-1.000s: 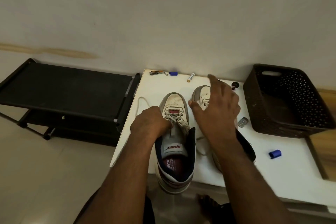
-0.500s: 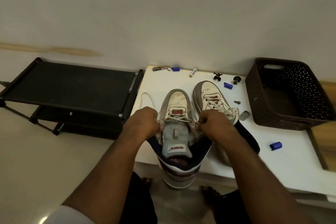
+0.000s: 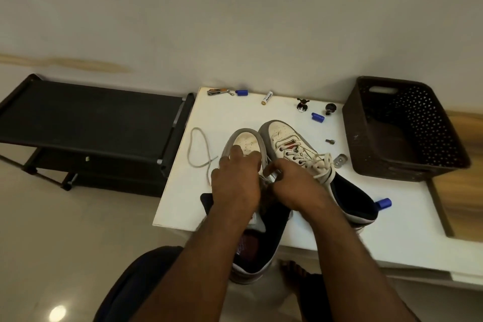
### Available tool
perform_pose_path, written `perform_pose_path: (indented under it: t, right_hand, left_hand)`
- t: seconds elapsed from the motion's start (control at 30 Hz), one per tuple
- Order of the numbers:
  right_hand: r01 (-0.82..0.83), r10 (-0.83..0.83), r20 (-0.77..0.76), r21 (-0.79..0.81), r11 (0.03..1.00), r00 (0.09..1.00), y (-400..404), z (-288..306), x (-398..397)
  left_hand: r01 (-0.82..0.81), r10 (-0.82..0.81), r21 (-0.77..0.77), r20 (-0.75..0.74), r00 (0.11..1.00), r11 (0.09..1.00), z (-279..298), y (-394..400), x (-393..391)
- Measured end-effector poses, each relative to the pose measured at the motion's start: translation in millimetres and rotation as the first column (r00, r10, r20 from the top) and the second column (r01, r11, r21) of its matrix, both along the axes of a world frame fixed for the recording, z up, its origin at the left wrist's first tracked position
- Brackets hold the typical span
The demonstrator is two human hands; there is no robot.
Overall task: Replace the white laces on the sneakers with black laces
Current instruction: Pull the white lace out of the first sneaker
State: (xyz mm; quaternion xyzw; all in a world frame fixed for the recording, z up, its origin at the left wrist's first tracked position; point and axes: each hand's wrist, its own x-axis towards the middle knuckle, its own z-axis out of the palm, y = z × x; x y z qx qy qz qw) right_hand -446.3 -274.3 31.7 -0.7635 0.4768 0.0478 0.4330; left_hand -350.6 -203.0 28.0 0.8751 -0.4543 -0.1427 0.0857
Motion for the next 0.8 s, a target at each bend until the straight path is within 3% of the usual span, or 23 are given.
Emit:
perform_pose_path:
  t: [0.23, 0.3, 0.37, 0.43, 0.5, 0.53, 0.57, 0.67, 0.73, 0.8]
  right_hand:
    - [-0.023, 0.023, 0.002, 0.035, 0.999, 1.0, -13.1, -8.6, 7.4]
    - [-0.02, 0.019, 0.017, 0.051, 0.998, 1.0, -15.1, -5.2, 6.4]
    - [-0.023, 0.022, 0.036, 0.033, 0.999, 0.999, -17.4, -3.4, 6.6]
    - [-0.029, 0.028, 0.046, 0.004, 1.0, 0.999, -18.4, -3.7, 9.7]
    - [-0.045, 0.046, 0.032, -0.032, 0.998, 0.998, -17.7, -4.4, 11.8]
    - [-0.037, 0.038, 0.033, -0.026, 0.999, 0.999, -17.3, -4.2, 12.1]
    - [-0.025, 0.025, 0.042, -0.002, 1.0, 0.999, -16.9, -3.1, 12.0]
    - [-0.011, 0.008, 0.057, 0.048, 0.999, 0.998, -16.3, -0.2, 11.0]
    - [-0.021, 0.018, 0.044, 0.062, 0.998, 0.999, -19.1, 0.7, 14.1]
    - [-0.032, 0.03, 0.035, 0.07, 0.997, 0.999, -24.9, 1.3, 17.1]
  left_hand:
    - [-0.023, 0.01, -0.125, -0.104, 0.995, 0.992, -4.1, -3.7, 24.7]
    - [-0.114, 0.086, -0.2, -0.14, 0.986, 0.973, -2.5, -0.6, 26.9]
    - [-0.342, 0.273, -0.353, -0.231, 0.934, 0.871, -3.4, 4.0, 35.6]
    - [-0.564, 0.416, -0.469, -0.387, 0.823, 0.68, -4.4, 7.0, 49.8]
    - [-0.695, 0.409, -0.462, -0.577, 0.707, 0.55, -2.9, 5.6, 59.8]
    - [-0.69, 0.367, -0.451, -0.611, 0.701, 0.567, -0.6, 3.8, 61.5]
    - [-0.624, 0.315, -0.448, -0.588, 0.745, 0.64, 1.2, 1.6, 60.2]
    - [-0.23, 0.046, -0.387, -0.429, 0.902, 0.893, 1.5, -3.4, 51.6]
    - [-0.021, -0.039, -0.203, -0.288, 0.957, 0.979, -0.9, -4.7, 46.8]
    - [0.052, -0.05, 0.007, -0.208, 0.977, 0.999, -2.2, -6.9, 41.8]
